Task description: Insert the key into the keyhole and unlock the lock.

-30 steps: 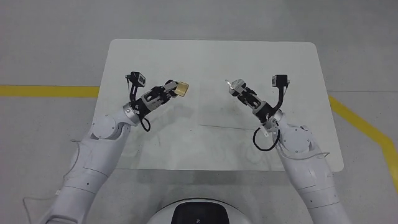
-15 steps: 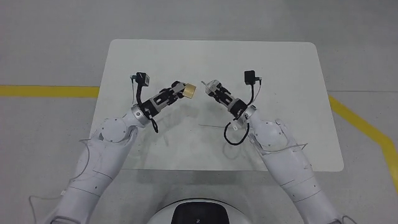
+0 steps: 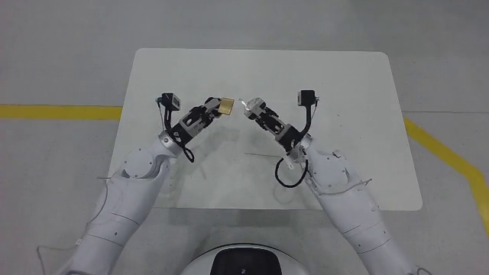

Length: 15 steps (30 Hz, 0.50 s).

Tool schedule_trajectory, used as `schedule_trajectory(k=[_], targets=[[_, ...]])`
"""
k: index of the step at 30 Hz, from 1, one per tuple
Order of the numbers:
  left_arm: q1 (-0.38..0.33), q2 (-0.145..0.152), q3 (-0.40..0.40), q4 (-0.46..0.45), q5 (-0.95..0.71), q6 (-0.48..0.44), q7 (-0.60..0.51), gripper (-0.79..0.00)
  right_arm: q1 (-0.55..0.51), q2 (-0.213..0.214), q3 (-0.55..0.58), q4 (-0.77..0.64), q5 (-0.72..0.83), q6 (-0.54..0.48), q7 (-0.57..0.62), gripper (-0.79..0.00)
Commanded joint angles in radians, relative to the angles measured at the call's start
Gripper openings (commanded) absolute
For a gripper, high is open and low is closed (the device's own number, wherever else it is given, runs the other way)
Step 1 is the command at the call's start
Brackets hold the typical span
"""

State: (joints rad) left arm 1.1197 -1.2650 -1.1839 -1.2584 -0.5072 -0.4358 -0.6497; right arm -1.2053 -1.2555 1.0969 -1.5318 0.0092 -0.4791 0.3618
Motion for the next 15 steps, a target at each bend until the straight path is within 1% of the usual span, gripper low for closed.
schedule_trajectory(k=[1, 6, 15], targets=[[-0.008, -0.004, 0.005, 0.016, -0.070, 0.010, -0.037, -0.785, -0.011, 0.002, -0.002, -0.014, -0.021, -0.047, 0.024, -0.785], [-0.039, -0.016, 0.031, 0.053, -0.176, 0.051, -0.111, -0.785, -0.033, 0.004, -0.024, -0.042, -0.129, -0.107, 0.044, -0.785], [-0.065, -0.030, 0.062, 0.081, -0.215, 0.072, -0.162, -0.785, -0.022, -0.002, -0.054, -0.044, -0.259, -0.088, -0.002, -0.785]])
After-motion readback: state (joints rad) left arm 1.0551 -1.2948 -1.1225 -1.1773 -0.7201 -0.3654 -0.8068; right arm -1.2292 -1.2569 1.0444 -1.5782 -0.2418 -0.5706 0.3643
